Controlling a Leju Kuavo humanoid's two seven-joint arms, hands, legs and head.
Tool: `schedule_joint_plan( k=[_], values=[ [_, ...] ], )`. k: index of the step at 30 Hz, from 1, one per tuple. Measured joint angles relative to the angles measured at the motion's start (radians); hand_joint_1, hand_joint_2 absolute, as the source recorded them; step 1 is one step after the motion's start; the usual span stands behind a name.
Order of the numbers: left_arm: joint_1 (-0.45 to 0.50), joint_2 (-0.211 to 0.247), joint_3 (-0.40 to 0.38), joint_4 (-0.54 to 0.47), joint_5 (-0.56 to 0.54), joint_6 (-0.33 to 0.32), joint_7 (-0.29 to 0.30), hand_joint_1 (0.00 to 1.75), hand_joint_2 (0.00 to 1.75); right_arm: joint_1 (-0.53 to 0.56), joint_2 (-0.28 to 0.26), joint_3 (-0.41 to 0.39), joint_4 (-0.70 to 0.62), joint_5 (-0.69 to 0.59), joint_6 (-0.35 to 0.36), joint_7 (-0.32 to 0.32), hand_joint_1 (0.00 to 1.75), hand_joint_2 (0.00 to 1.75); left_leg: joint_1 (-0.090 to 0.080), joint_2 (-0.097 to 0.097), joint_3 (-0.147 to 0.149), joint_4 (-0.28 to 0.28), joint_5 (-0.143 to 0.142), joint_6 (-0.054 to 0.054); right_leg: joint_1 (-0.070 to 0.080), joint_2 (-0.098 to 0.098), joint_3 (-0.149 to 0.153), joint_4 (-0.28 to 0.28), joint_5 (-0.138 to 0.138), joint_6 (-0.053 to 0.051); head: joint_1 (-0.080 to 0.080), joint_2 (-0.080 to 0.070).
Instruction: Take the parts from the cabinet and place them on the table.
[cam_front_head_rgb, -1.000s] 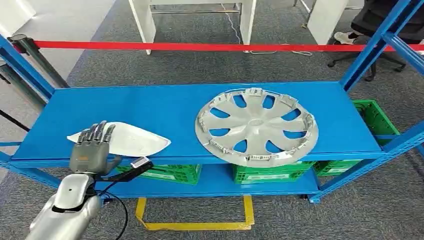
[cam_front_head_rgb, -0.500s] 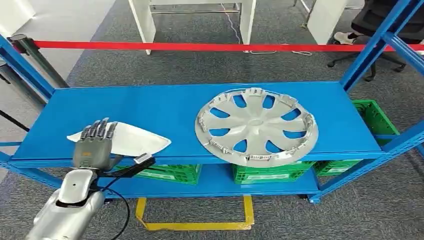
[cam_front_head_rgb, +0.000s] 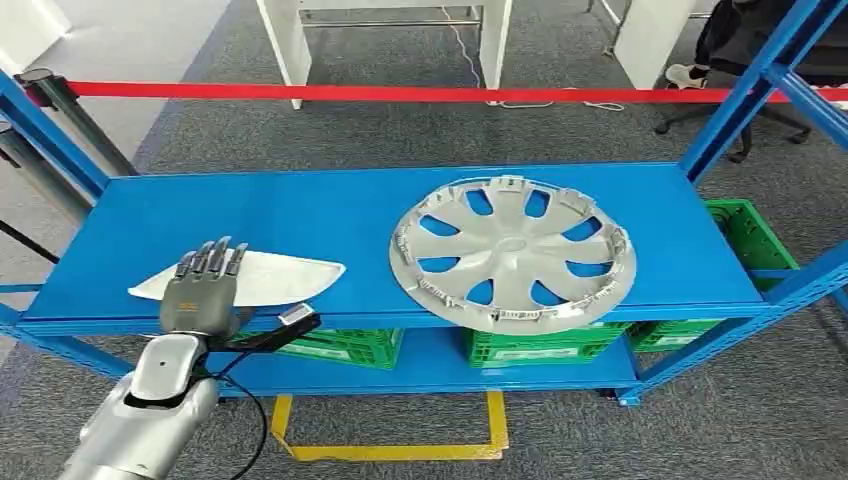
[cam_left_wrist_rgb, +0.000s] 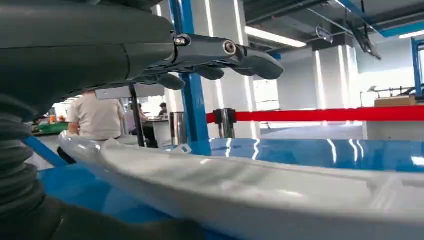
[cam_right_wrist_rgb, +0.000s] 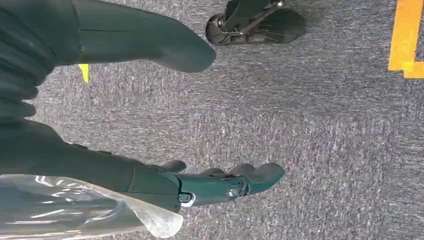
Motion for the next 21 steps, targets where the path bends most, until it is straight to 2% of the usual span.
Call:
schedule_joint_plan(
  k=[2, 3, 4, 8, 14, 15, 21],
  values=[
    [-0.002, 0.000, -0.007, 0.008, -0.002, -0.007, 0.008, 0.89, 1.75, -0.001, 0.000, 0.000, 0.000, 0.002, 0.002, 0.000, 0.00, 1.75, 0.000, 0.000, 0.000, 0.000, 0.000, 0.000, 0.000, 0.000, 0.000, 0.000, 0.000, 0.000, 0.000, 0.000],
    [-0.003, 0.000, -0.008, 0.013, -0.002, -0.010, 0.008, 1.17, 1.75, -0.001, 0.000, 0.000, 0.000, 0.002, 0.003, 0.000, 0.00, 1.75, 0.000, 0.000, 0.000, 0.000, 0.000, 0.000, 0.000, 0.000, 0.000, 0.000, 0.000, 0.000, 0.000, 0.000],
    [-0.003, 0.000, -0.011, 0.016, -0.002, -0.010, 0.008, 1.52, 1.75, -0.002, 0.000, 0.000, 0.000, 0.003, 0.004, 0.000, 0.00, 1.75, 0.000, 0.000, 0.000, 0.000, 0.000, 0.000, 0.000, 0.000, 0.000, 0.000, 0.000, 0.000, 0.000, 0.000],
    [-0.005, 0.000, -0.016, 0.031, -0.004, -0.016, 0.020, 1.62, 1.75, -0.002, 0.000, 0.000, 0.000, 0.005, 0.007, 0.000, 0.00, 1.75, 0.000, 0.000, 0.000, 0.000, 0.000, 0.000, 0.000, 0.000, 0.000, 0.000, 0.000, 0.000, 0.000, 0.000],
    [-0.016, 0.001, -0.023, 0.059, -0.004, -0.025, 0.041, 1.64, 1.75, -0.004, 0.000, 0.000, 0.000, 0.013, 0.008, 0.000, 0.00, 1.75, 0.000, 0.000, 0.000, 0.000, 0.000, 0.000, 0.000, 0.000, 0.000, 0.000, 0.000, 0.000, 0.000, 0.000],
    [-0.017, 0.002, -0.023, 0.061, -0.005, -0.025, 0.041, 1.75, 1.75, -0.004, 0.000, 0.000, 0.000, 0.013, 0.008, 0.000, 0.00, 1.75, 0.000, 0.000, 0.000, 0.000, 0.000, 0.000, 0.000, 0.000, 0.000, 0.000, 0.000, 0.000, 0.000, 0.000],
    [-0.030, 0.002, -0.024, 0.076, -0.005, -0.028, 0.049, 1.75, 1.75, -0.005, 0.000, 0.000, 0.000, 0.015, 0.008, 0.000, 0.00, 1.75, 0.000, 0.000, 0.000, 0.000, 0.000, 0.000, 0.000, 0.000, 0.000, 0.000, 0.000, 0.000, 0.000, 0.000]
  ],
)
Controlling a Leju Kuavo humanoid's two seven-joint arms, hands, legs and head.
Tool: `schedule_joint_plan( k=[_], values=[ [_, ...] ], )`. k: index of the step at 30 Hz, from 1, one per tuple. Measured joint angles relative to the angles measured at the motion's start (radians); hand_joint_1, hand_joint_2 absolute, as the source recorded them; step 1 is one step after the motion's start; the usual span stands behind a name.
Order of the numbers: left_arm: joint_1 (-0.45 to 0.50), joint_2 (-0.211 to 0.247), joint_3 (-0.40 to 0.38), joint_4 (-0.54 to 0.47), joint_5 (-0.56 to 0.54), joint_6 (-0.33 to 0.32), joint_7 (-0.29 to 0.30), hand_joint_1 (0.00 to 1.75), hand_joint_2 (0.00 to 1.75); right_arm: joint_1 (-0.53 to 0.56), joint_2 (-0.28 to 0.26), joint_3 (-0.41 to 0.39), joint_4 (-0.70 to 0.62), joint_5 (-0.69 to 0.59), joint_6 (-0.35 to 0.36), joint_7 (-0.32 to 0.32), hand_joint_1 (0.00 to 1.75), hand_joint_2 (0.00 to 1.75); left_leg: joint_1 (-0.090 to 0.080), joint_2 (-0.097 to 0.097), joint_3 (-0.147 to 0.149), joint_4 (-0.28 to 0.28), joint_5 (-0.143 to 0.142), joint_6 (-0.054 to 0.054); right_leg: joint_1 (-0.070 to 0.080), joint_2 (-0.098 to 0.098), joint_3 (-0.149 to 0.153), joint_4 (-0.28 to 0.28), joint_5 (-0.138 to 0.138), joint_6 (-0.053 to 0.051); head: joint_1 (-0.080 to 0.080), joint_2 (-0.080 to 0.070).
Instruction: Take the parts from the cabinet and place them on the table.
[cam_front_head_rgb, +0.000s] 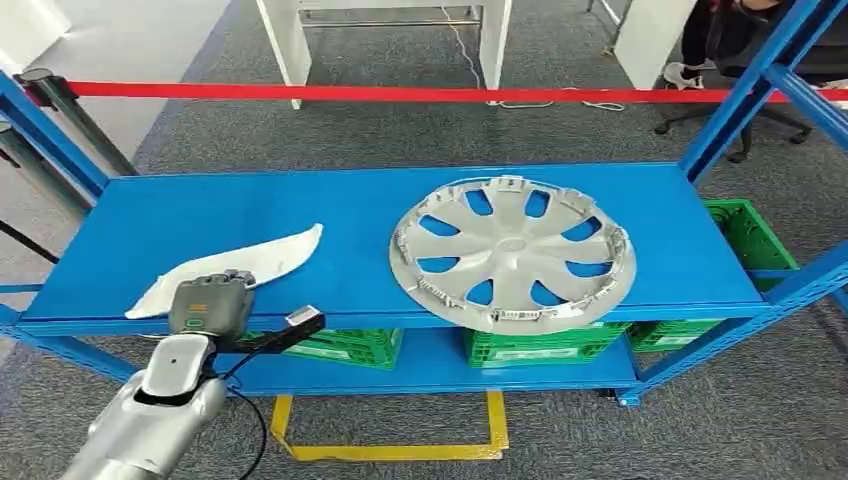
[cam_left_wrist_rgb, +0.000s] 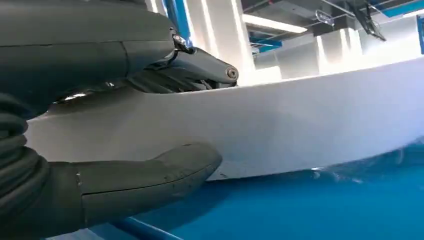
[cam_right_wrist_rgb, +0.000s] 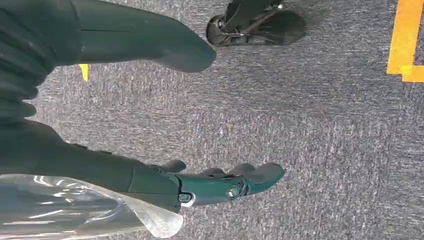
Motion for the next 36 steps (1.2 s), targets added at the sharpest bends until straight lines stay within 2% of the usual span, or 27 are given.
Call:
schedule_joint_plan(
  k=[8, 14, 16, 19, 23, 27, 32, 34, 36],
  values=[
    [-0.003, 0.008, 0.000, 0.017, 0.000, 0.000, 0.007, 1.75, 1.75, -0.002, 0.000, 0.000, 0.000, 0.002, 0.000, 0.000, 0.00, 1.75, 0.000, 0.000, 0.000, 0.000, 0.000, 0.000, 0.000, 0.000, 0.000, 0.000, 0.000, 0.000, 0.000, 0.000],
    [0.001, 0.010, 0.006, 0.019, 0.006, 0.047, -0.041, 1.75, 1.75, -0.002, 0.000, -0.002, 0.000, 0.004, -0.001, -0.001, 0.00, 1.75, 0.000, 0.000, 0.000, 0.000, 0.000, 0.000, 0.000, 0.000, 0.000, 0.000, 0.000, 0.000, 0.000, 0.000],
    [0.014, 0.010, 0.014, 0.006, 0.034, 0.079, -0.092, 1.75, 1.75, -0.001, 0.000, -0.009, 0.000, 0.003, -0.002, -0.004, 0.00, 1.75, 0.000, 0.000, 0.000, 0.000, 0.000, 0.000, 0.000, 0.000, 0.000, 0.000, 0.000, 0.000, 0.000, 0.000],
    [0.064, -0.001, 0.021, -0.079, 0.156, 0.150, -0.210, 1.75, 1.75, 0.000, 0.000, -0.024, 0.000, -0.002, -0.008, -0.011, 0.00, 1.75, 0.000, 0.000, 0.000, 0.000, 0.000, 0.000, 0.000, 0.000, 0.000, 0.000, 0.000, 0.000, 0.000, 0.000],
    [0.142, -0.029, 0.021, -0.218, 0.344, 0.166, -0.323, 1.75, 1.75, 0.002, 0.004, -0.044, 0.000, -0.007, -0.021, -0.018, 0.00, 1.75, 0.000, 0.001, -0.001, 0.000, -0.001, 0.001, -0.001, 0.001, -0.001, 0.000, 0.000, 0.000, 0.000, 0.000],
    [0.213, -0.055, 0.021, -0.343, 0.457, 0.180, -0.405, 1.75, 1.75, 0.007, 0.007, -0.056, 0.000, -0.008, -0.021, -0.028, 0.00, 1.75, -0.002, 0.001, -0.002, 0.002, -0.001, 0.002, -0.003, 0.001, -0.002, -0.001, 0.000, 0.001, 0.000, 0.000],
    [0.275, -0.072, 0.021, -0.456, 0.520, 0.194, -0.463, 1.75, 1.75, 0.013, 0.012, -0.069, 0.000, -0.010, -0.014, -0.047, 0.00, 1.75, -0.004, 0.001, -0.003, 0.005, -0.002, 0.004, -0.005, 0.001, -0.002, -0.001, 0.001, 0.003, 0.000, 0.000],
    [0.314, -0.079, 0.021, -0.510, 0.574, 0.205, -0.507, 1.75, 1.75, 0.014, 0.016, -0.079, 0.001, -0.028, 0.025, -0.062, 0.00, 1.75, -0.005, 0.001, -0.004, 0.007, -0.004, 0.007, -0.006, 0.002, -0.002, -0.001, 0.002, 0.006, 0.000, 0.000],
    [0.359, -0.087, 0.021, -0.567, 0.613, 0.220, -0.559, 1.75, 1.75, 0.017, 0.017, -0.097, 0.005, -0.050, 0.110, -0.062, 0.00, 1.75, -0.007, 0.001, -0.006, 0.012, -0.007, 0.011, -0.008, 0.002, -0.002, -0.001, 0.001, 0.012, 0.000, 0.000]
  ],
)
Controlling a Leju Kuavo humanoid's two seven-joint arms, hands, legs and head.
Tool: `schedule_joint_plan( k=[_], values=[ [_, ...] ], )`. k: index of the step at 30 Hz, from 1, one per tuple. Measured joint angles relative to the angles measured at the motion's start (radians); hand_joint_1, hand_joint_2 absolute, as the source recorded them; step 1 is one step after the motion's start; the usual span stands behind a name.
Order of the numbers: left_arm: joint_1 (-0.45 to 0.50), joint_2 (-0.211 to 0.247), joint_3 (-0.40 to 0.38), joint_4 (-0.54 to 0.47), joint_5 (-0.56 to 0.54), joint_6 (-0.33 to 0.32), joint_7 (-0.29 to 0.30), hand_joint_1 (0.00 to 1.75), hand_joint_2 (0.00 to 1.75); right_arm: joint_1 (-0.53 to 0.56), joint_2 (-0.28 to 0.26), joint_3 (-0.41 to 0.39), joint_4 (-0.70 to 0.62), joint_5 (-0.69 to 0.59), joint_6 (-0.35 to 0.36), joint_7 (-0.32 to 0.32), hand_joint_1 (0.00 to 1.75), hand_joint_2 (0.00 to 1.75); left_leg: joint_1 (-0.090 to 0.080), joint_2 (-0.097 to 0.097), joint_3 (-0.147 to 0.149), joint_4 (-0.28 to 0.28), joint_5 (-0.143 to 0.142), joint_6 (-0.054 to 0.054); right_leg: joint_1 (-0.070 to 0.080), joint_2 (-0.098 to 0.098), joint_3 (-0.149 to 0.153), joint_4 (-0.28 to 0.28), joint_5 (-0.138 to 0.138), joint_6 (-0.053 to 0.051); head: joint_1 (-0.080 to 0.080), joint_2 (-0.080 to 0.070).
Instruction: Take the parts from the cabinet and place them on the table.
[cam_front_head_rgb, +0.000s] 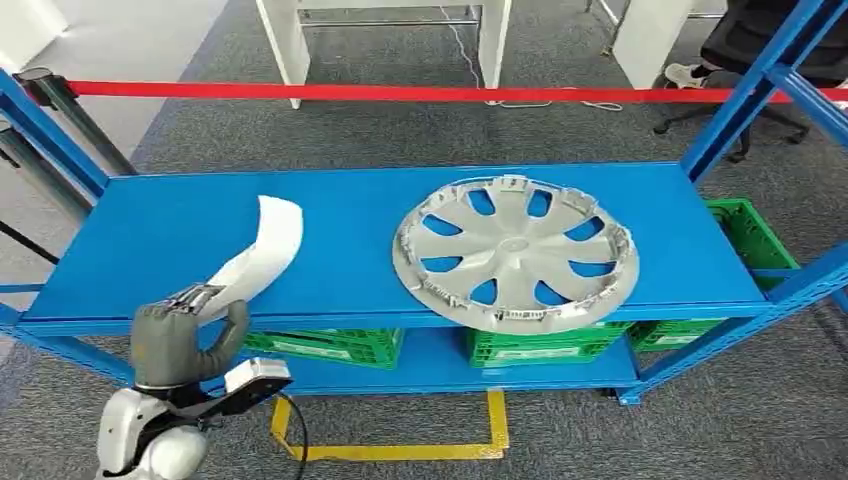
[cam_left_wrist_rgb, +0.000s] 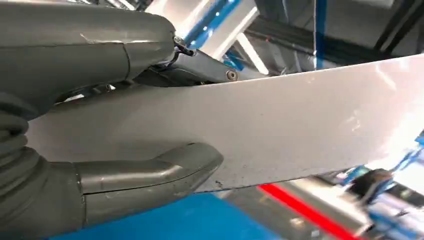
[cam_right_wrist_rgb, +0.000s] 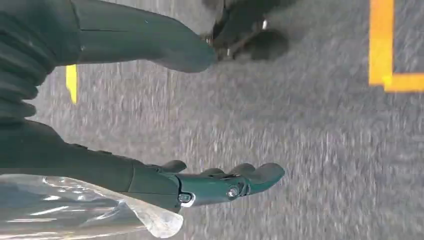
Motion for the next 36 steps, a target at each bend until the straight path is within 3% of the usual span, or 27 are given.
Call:
schedule_joint_plan(
  k=[3, 4, 5, 6, 8, 9, 10, 11, 13, 14, 15, 19, 21, 23, 24, 25, 27, 28, 29, 30, 31, 34, 35, 36],
  values=[
    [0.055, -0.010, 0.000, -0.068, -0.018, 0.045, -0.046, 1.75, 1.75, 0.006, -0.002, -0.027, 0.003, -0.027, 0.170, 0.012, 0.00, 1.75, -0.003, 0.000, 0.000, -0.004, 0.002, 0.013, -0.001, 0.000, 0.004, -0.010, 0.003, 0.012, 0.000, 0.000],
    [0.070, -0.014, 0.000, -0.086, -0.024, 0.050, -0.050, 1.75, 1.75, 0.009, -0.004, -0.033, 0.003, -0.029, 0.189, 0.013, 0.00, 1.75, 0.009, 0.004, 0.008, -0.026, 0.014, 0.023, 0.000, -0.002, 0.004, -0.010, -0.001, 0.016, 0.001, 0.000],
    [0.078, -0.017, 0.000, -0.095, -0.025, 0.052, -0.052, 1.75, 1.75, 0.011, -0.007, -0.037, 0.003, -0.030, 0.196, 0.013, 0.00, 1.75, 0.009, 0.009, 0.014, -0.036, 0.018, 0.028, 0.001, -0.011, -0.005, 0.005, -0.017, 0.016, 0.002, 0.000],
    [0.084, -0.021, 0.000, -0.106, -0.025, 0.055, -0.053, 1.75, 1.75, 0.010, -0.007, -0.043, 0.004, -0.032, 0.199, 0.014, 0.00, 1.75, 0.010, 0.009, 0.012, -0.038, 0.021, 0.033, 0.001, -0.014, -0.031, 0.057, -0.053, 0.017, 0.005, 0.000],
    [0.096, -0.024, 0.003, -0.116, -0.025, 0.057, -0.055, 1.75, 1.75, 0.013, -0.008, -0.049, 0.005, -0.034, 0.206, 0.014, 0.00, 1.75, 0.009, 0.013, 0.009, -0.038, 0.021, 0.033, -0.002, -0.014, -0.114, 0.229, -0.130, 0.023, 0.003, 0.000],
    [0.100, -0.024, 0.003, -0.118, -0.025, 0.058, -0.056, 1.75, 1.75, 0.016, -0.008, -0.051, 0.005, -0.034, 0.210, 0.014, 0.00, 1.75, 0.009, 0.016, 0.008, -0.036, 0.024, 0.032, -0.001, -0.015, -0.141, 0.283, -0.144, 0.027, 0.004, 0.000],
    [0.105, -0.025, 0.003, -0.119, -0.023, 0.059, -0.058, 1.75, 1.75, 0.017, -0.010, -0.056, 0.005, -0.039, 0.220, 0.014, 0.00, 1.75, 0.010, 0.016, 0.008, -0.036, 0.024, 0.031, -0.003, -0.015, -0.146, 0.291, -0.132, 0.030, 0.004, 0.000],
    [0.109, -0.025, 0.003, -0.121, -0.016, 0.062, -0.060, 1.75, 1.75, 0.017, -0.011, -0.059, 0.005, -0.046, 0.234, 0.013, 0.00, 1.75, 0.012, 0.016, 0.008, -0.035, 0.025, 0.030, -0.005, -0.016, -0.129, 0.255, -0.098, 0.033, 0.004, 0.000],
    [0.129, -0.024, 0.004, -0.139, 0.001, 0.074, -0.072, 1.75, 1.75, 0.017, -0.015, -0.073, 0.005, -0.059, 0.274, 0.004, 0.00, 1.75, 0.017, 0.016, 0.008, -0.028, 0.020, 0.020, -0.012, -0.018, -0.041, 0.083, -0.005, 0.039, 0.004, 0.000],
    [0.142, -0.024, 0.004, -0.153, 0.003, 0.087, -0.081, 1.75, 1.75, 0.017, -0.015, -0.077, 0.005, -0.059, 0.297, -0.002, 0.00, 1.75, 0.020, 0.016, 0.006, -0.019, 0.015, 0.012, -0.016, -0.016, -0.001, 0.002, -0.001, 0.044, 0.004, 0.000],
    [0.150, -0.024, 0.005, -0.164, 0.003, 0.096, -0.086, 1.75, 1.75, 0.017, -0.015, -0.078, 0.006, -0.056, 0.314, -0.008, 0.00, 1.75, 0.013, 0.014, -0.003, -0.012, 0.012, 0.002, -0.008, -0.008, 0.017, 0.004, -0.001, 0.036, 0.007, 0.000],
    [0.199, -0.019, 0.006, -0.210, -0.026, 0.115, -0.100, 1.75, 1.75, 0.035, -0.028, -0.077, 0.009, -0.030, 0.424, -0.053, 0.00, 1.75, 0.016, 0.008, -0.006, -0.006, 0.022, -0.019, -0.009, -0.010, -0.005, 0.005, 0.005, -0.001, 0.002, 0.000],
    [0.206, -0.015, 0.006, -0.222, -0.025, 0.117, -0.104, 1.75, 1.75, 0.042, -0.033, -0.077, 0.010, -0.020, 0.430, -0.056, 0.00, 1.75, 0.017, 0.028, -0.026, 0.047, -0.049, -0.028, -0.009, -0.019, -0.012, 0.003, 0.015, -0.019, -0.007, 0.000],
    [0.209, -0.013, 0.006, -0.231, -0.024, 0.119, -0.108, 1.75, 1.75, 0.049, -0.039, -0.077, 0.010, -0.017, 0.433, -0.056, 0.00, 1.75, 0.019, 0.032, -0.068, 0.187, -0.146, -0.033, -0.005, -0.029, -0.029, 0.004, 0.027, -0.029, -0.009, 0.000],
    [0.214, -0.012, 0.006, -0.234, -0.024, 0.119, -0.109, 1.75, 1.75, 0.052, -0.042, -0.077, 0.011, -0.016, 0.433, -0.056, 0.00, 1.75, 0.019, 0.034, -0.081, 0.249, -0.176, -0.034, -0.002, -0.033, -0.039, 0.005, 0.034, -0.030, -0.010, 0.000],
    [0.219, -0.010, 0.006, -0.235, -0.024, 0.119, -0.109, 1.75, 1.75, 0.053, -0.045, -0.077, 0.011, -0.016, 0.433, -0.056, 0.00, 1.75, 0.018, 0.034, -0.078, 0.272, -0.178, -0.033, 0.000, -0.035, -0.048, 0.006, 0.040, -0.031, -0.010, 0.000],
    [0.220, -0.010, 0.006, -0.236, -0.024, 0.119, -0.111, 1.75, 1.75, 0.054, -0.047, -0.077, 0.011, -0.016, 0.433, -0.056, 0.00, 1.75, 0.017, 0.034, -0.020, 0.200, -0.126, -0.026, 0.005, -0.038, -0.066, 0.007, 0.054, -0.030, -0.010, 0.000],
    [0.221, -0.009, 0.006, -0.239, -0.023, 0.119, -0.112, 1.75, 1.75, 0.053, -0.047, -0.077, 0.012, -0.015, 0.433, -0.056, 0.00, 1.75, 0.015, 0.034, 0.040, 0.103, -0.084, -0.017, 0.008, -0.038, -0.074, 0.007, 0.062, -0.029, -0.010, 0.000],
    [0.221, -0.009, 0.006, -0.244, -0.021, 0.119, -0.115, 1.75, 1.75, 0.052, -0.047, -0.077, 0.012, -0.012, 0.433, -0.056, 0.00, 1.75, 0.012, 0.035, 0.097, 0.013, -0.061, -0.006, 0.009, -0.038, -0.079, 0.007, 0.069, -0.027, -0.010, 0.000],
    [0.220, -0.009, 0.006, -0.251, -0.016, 0.120, -0.118, 1.75, 1.75, 0.053, -0.047, -0.076, 0.013, -0.005, 0.433, -0.056, 0.00, 1.75, 0.006, 0.039, 0.131, -0.050, -0.084, 0.004, 0.010, -0.037, -0.083, 0.007, 0.076, -0.023, -0.009, 0.000],
    [0.224, -0.009, 0.006, -0.256, -0.012, 0.121, -0.124, 1.75, 1.75, 0.056, -0.047, -0.075, 0.014, 0.001, 0.434, -0.055, 0.00, 1.75, 0.003, 0.039, 0.128, -0.050, -0.069, -0.003, 0.007, -0.038, -0.083, 0.002, 0.086, -0.014, -0.008, 0.000],
    [0.243, -0.013, 0.008, -0.270, -0.002, 0.122, -0.144, 1.75, 1.75, 0.063, -0.050, -0.069, 0.017, 0.020, 0.433, -0.059, 0.00, 1.75, -0.004, 0.040, 0.112, -0.056, -0.050, 0.011, 0.004, -0.039, -0.084, -0.009, 0.113, 0.009, -0.013, 0.000],
    [0.250, -0.018, 0.009, -0.276, 0.003, 0.123, -0.158, 1.75, 1.75, 0.067, -0.056, -0.068, 0.019, 0.027, 0.430, -0.061, 0.00, 1.75, 0.006, 0.048, 0.099, -0.069, -0.030, 0.018, 0.001, -0.034, -0.093, 0.000, 0.098, 0.012, -0.014, 0.000],
    [0.257, -0.025, 0.012, -0.283, 0.009, 0.123, -0.169, 1.75, 1.75, 0.069, -0.056, -0.066, 0.020, 0.037, 0.425, -0.063, 0.00, 1.75, 0.006, 0.045, 0.085, -0.072, -0.018, 0.026, 0.003, -0.031, -0.112, 0.025, 0.044, 0.015, -0.010, 0.000]
  ],
)
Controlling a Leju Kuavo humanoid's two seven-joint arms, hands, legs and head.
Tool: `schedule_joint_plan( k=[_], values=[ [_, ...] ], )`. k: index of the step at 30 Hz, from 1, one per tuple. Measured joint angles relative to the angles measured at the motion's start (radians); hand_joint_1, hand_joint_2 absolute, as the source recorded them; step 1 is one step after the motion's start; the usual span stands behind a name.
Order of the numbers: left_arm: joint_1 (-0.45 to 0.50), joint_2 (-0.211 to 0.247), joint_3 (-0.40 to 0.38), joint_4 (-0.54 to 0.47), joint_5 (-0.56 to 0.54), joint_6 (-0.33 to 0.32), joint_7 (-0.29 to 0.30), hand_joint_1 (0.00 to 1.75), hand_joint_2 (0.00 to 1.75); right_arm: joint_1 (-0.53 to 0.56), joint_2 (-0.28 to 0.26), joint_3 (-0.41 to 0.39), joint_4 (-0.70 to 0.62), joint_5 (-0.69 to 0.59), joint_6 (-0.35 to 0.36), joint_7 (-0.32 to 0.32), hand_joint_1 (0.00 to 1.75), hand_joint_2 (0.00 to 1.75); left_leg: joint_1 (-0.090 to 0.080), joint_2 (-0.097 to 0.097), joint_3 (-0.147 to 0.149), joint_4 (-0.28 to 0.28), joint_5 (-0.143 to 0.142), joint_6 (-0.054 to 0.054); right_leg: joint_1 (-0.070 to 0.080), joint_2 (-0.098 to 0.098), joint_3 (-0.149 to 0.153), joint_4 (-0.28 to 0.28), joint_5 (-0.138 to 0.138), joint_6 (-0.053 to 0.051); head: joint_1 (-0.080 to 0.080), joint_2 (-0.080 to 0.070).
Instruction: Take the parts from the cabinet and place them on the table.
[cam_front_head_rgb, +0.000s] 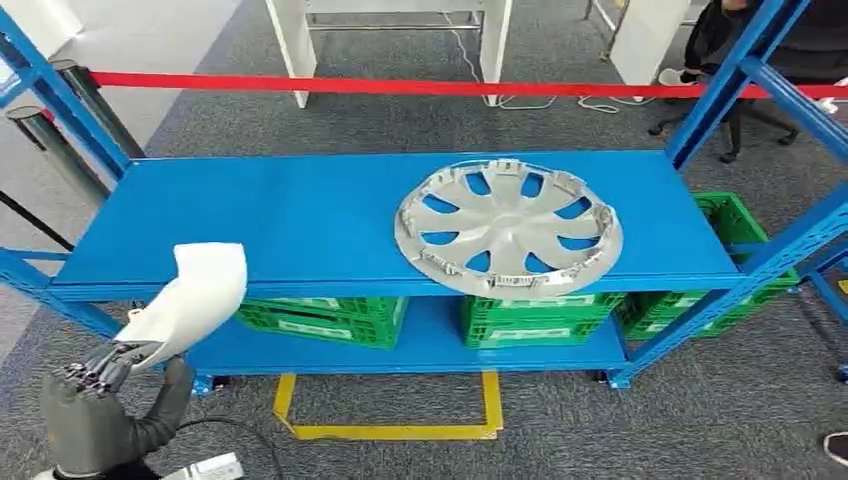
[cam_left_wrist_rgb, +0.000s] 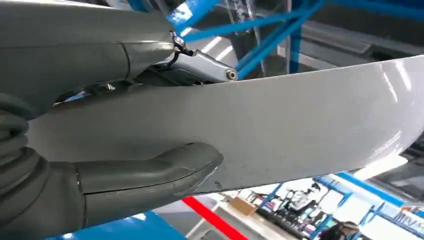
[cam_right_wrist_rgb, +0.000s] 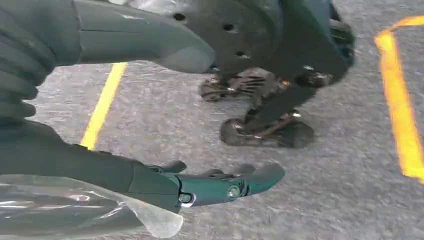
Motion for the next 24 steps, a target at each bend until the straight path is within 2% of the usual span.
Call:
schedule_joint_plan(
  k=[1, 2, 3, 4, 5, 6, 7, 8, 9, 10, 11, 13, 14, 15, 16, 17, 18, 19, 20, 21, 22, 23, 24],
  values=[
    [0.009, -0.009, 0.007, -0.007, 0.006, 0.000, -0.012, 1.75, 1.75, 0.006, 0.000, 0.005, 0.001, 0.013, -0.001, -0.001, 0.00, 1.75, 0.001, 0.000, -0.014, 0.001, 0.012, 0.005, -0.002, 0.003, -0.016, 0.057, -0.067, 0.002, 0.005, 0.000],
    [0.021, -0.018, 0.014, -0.015, 0.012, 0.001, -0.027, 1.75, 1.75, 0.010, 0.000, 0.013, 0.002, 0.027, -0.004, -0.002, 0.00, 1.75, 0.000, 0.001, -0.028, 0.001, 0.023, 0.004, -0.002, 0.004, -0.028, 0.131, -0.127, 0.006, 0.005, 0.000],
    [0.031, -0.024, 0.024, -0.021, 0.020, 0.001, -0.039, 1.75, 1.75, 0.012, 0.000, 0.022, 0.002, 0.043, -0.011, -0.003, 0.00, 1.75, -0.001, 0.003, -0.043, 0.002, 0.033, 0.004, -0.002, 0.003, -0.039, 0.201, -0.165, 0.009, 0.003, 0.000],
    [0.043, -0.033, 0.034, -0.027, 0.023, 0.001, -0.047, 1.75, 1.75, 0.014, -0.001, 0.031, 0.004, 0.056, -0.018, -0.004, 0.00, 1.75, -0.002, 0.004, -0.057, 0.005, 0.045, 0.004, -0.002, 0.004, -0.041, 0.255, -0.172, 0.012, 0.005, 0.000],
    [0.056, -0.042, 0.045, -0.034, 0.027, 0.001, -0.055, 1.75, 1.75, 0.017, -0.002, 0.041, 0.005, 0.071, -0.024, -0.005, 0.00, 1.75, -0.003, 0.004, -0.074, 0.008, 0.055, 0.002, -0.002, 0.004, -0.024, 0.268, -0.147, 0.013, 0.004, 0.000],
    [0.071, -0.053, 0.058, -0.042, 0.031, 0.001, -0.062, 1.75, 1.75, 0.021, -0.003, 0.051, 0.005, 0.084, -0.030, -0.009, 0.00, 1.75, -0.003, 0.005, -0.089, 0.012, 0.064, 0.000, -0.002, 0.004, 0.014, 0.238, -0.101, 0.013, 0.004, 0.000],
    [0.084, -0.064, 0.068, -0.050, 0.036, 0.001, -0.069, 1.75, 1.75, 0.024, -0.004, 0.061, 0.006, 0.096, -0.037, -0.015, 0.00, 1.75, -0.002, 0.005, -0.103, 0.017, 0.072, -0.003, -0.002, 0.004, 0.067, 0.176, -0.065, 0.012, 0.004, 0.000],
    [0.098, -0.072, 0.078, -0.056, 0.040, 0.001, -0.075, 1.75, 1.75, 0.026, -0.004, 0.069, 0.006, 0.108, -0.042, -0.018, 0.00, 1.75, -0.001, 0.004, -0.115, 0.024, 0.078, -0.007, -0.002, 0.004, 0.132, 0.089, -0.047, 0.010, 0.005, 0.000],
    [0.114, -0.085, 0.095, -0.068, 0.051, 0.001, -0.086, 1.75, 1.75, 0.025, -0.004, 0.083, 0.008, 0.126, -0.051, -0.024, 0.00, 1.75, -0.002, 0.004, -0.121, 0.034, 0.083, -0.012, -0.003, 0.009, 0.201, -0.014, -0.071, 0.007, 0.004, 0.000],
    [0.132, -0.096, 0.109, -0.082, 0.060, 0.001, -0.098, 1.75, 1.75, 0.025, -0.004, 0.099, 0.010, 0.146, -0.060, -0.027, 0.00, 1.75, -0.006, 0.003, -0.130, 0.044, 0.087, -0.018, 0.001, 0.014, 0.256, -0.089, -0.100, 0.003, 0.005, 0.000],
    [0.149, -0.108, 0.126, -0.090, 0.062, 0.001, -0.111, 1.75, 1.75, 0.026, -0.004, 0.114, 0.016, 0.164, -0.067, -0.029, 0.00, 1.75, -0.007, 0.004, -0.131, 0.045, 0.093, -0.025, 0.003, 0.015, 0.242, -0.093, -0.108, -0.009, 0.000, 0.000],
    [0.175, -0.139, 0.176, -0.101, 0.075, -0.004, -0.134, 1.75, 1.75, 0.034, -0.004, 0.147, 0.026, 0.195, -0.074, -0.029, 0.00, 1.75, -0.003, 0.004, -0.131, 0.044, 0.106, -0.035, 0.008, 0.013, 0.234, -0.087, -0.104, -0.021, 0.001, 0.000],
    [0.185, -0.151, 0.199, -0.102, 0.083, -0.008, -0.142, 1.75, 1.75, 0.038, -0.003, 0.160, 0.030, 0.201, -0.074, -0.027, 0.00, 1.75, -0.001, 0.002, -0.134, 0.048, 0.109, -0.040, 0.002, 0.006, 0.225, -0.090, -0.092, -0.036, 0.002, 0.000],
    [0.194, -0.161, 0.219, -0.104, 0.088, -0.010, -0.143, 1.75, 1.75, 0.037, -0.003, 0.170, 0.035, 0.205, -0.074, -0.026, 0.00, 1.75, 0.001, 0.001, -0.140, 0.064, 0.067, -0.047, 0.002, 0.000, 0.217, -0.090, -0.084, -0.042, -0.001, 0.000],
    [0.202, -0.167, 0.237, -0.107, 0.092, -0.010, -0.144, 1.75, 1.75, 0.038, -0.003, 0.177, 0.035, 0.208, -0.074, -0.026, 0.00, 1.75, 0.002, 0.001, -0.150, 0.106, 0.001, -0.053, 0.002, -0.001, 0.207, -0.090, -0.075, -0.047, -0.003, 0.000],
    [0.204, -0.173, 0.252, -0.109, 0.094, -0.010, -0.144, 1.75, 1.75, 0.039, -0.003, 0.184, 0.037, 0.211, -0.075, -0.024, 0.00, 1.75, 0.003, 0.001, -0.164, 0.182, -0.072, -0.058, 0.002, -0.005, 0.193, -0.088, -0.063, -0.049, -0.005, 0.000],
    [0.206, -0.180, 0.266, -0.109, 0.097, -0.008, -0.143, 1.75, 1.75, 0.039, -0.003, 0.194, 0.040, 0.217, -0.076, -0.024, 0.00, 1.75, 0.003, 0.001, -0.177, 0.263, -0.122, -0.062, 0.004, -0.008, 0.179, -0.087, -0.052, -0.051, -0.004, 0.000],
    [0.210, -0.186, 0.279, -0.110, 0.103, -0.005, -0.140, 1.75, 1.75, 0.039, -0.003, 0.203, 0.041, 0.223, -0.076, -0.024, 0.00, 1.75, 0.004, 0.001, -0.182, 0.331, -0.145, -0.062, 0.006, -0.011, 0.164, -0.084, -0.043, -0.050, -0.004, 0.000],
    [0.217, -0.191, 0.288, -0.111, 0.105, -0.003, -0.136, 1.75, 1.75, 0.039, -0.003, 0.211, 0.043, 0.231, -0.076, -0.023, 0.00, 1.75, 0.004, 0.001, -0.175, 0.357, -0.133, -0.062, 0.007, -0.013, 0.150, -0.080, -0.035, -0.050, -0.004, 0.000],
    [0.228, -0.195, 0.298, -0.116, 0.106, -0.003, -0.126, 1.75, 1.75, 0.039, -0.003, 0.222, 0.045, 0.238, -0.077, -0.022, 0.00, 1.75, 0.004, 0.001, -0.147, 0.343, -0.097, -0.059, 0.008, -0.014, 0.144, -0.074, -0.027, -0.049, -0.004, 0.000],
    [0.237, -0.198, 0.304, -0.123, 0.102, -0.002, -0.115, 1.75, 1.75, 0.039, -0.002, 0.229, 0.048, 0.245, -0.078, -0.020, 0.00, 1.75, 0.003, 0.001, -0.112, 0.299, -0.062, -0.054, 0.010, -0.015, 0.129, -0.068, -0.022, -0.048, -0.005, 0.000],
    [0.248, -0.201, 0.312, -0.135, 0.093, -0.002, -0.090, 1.75, 1.75, 0.040, -0.002, 0.240, 0.051, 0.254, -0.080, -0.018, 0.00, 1.75, 0.001, 0.001, -0.047, 0.203, -0.025, -0.045, 0.011, -0.014, 0.115, -0.059, -0.016, -0.046, -0.004, 0.000],
    [0.257, -0.205, 0.316, -0.148, 0.085, -0.002, -0.068, 1.75, 1.75, 0.040, 0.001, 0.251, 0.055, 0.263, -0.084, -0.013, 0.00, 1.75, -0.002, 0.001, 0.016, 0.105, -0.017, -0.034, 0.011, -0.014, 0.106, -0.053, -0.011, -0.045, -0.005, 0.000]
  ],
)
